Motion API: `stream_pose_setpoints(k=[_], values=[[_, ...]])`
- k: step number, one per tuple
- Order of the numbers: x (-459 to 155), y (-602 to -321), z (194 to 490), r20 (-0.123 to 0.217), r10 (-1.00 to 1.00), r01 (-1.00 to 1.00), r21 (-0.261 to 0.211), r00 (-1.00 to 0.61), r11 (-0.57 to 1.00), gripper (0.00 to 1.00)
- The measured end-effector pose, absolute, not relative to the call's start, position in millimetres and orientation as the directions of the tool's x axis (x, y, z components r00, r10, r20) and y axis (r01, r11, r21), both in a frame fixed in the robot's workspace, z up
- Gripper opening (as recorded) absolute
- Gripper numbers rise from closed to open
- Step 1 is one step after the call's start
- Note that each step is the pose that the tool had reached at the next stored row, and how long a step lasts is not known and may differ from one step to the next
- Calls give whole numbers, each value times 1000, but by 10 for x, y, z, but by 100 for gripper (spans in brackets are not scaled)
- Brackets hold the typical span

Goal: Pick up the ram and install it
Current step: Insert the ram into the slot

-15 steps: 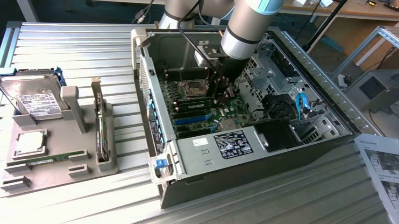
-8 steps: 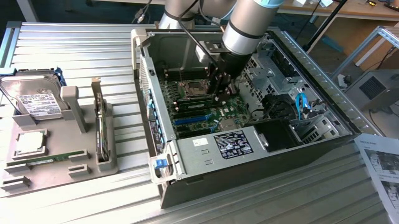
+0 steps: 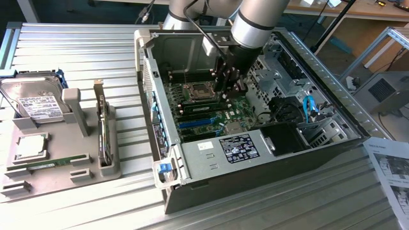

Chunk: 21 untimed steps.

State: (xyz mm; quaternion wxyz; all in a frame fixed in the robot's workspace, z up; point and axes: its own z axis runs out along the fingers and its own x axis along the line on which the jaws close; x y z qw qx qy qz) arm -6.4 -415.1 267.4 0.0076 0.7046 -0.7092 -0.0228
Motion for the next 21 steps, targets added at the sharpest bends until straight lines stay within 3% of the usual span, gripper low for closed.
stream_pose_setpoints(k=[21], values=[[-64, -4151, 2993, -21, -1000, -999, 43, -7, 6, 44]])
